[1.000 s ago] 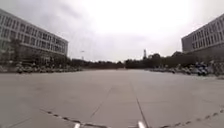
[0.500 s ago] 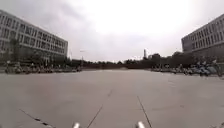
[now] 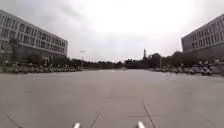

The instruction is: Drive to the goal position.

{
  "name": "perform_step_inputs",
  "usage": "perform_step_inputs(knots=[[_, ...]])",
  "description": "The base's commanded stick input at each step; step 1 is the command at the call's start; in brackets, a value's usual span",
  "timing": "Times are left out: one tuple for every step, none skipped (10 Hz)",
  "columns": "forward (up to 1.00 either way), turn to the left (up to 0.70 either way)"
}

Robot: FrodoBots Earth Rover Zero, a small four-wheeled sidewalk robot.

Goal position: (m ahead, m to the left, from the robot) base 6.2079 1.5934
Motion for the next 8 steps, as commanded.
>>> perform_step_inputs(knots=[[0.5,0.0],[0.5,0.0],[0.5,0.0],[0.5,0.0],[0.5,0.0],[0.5,0.0],[0.5,0.0],[0.5,0.0]])
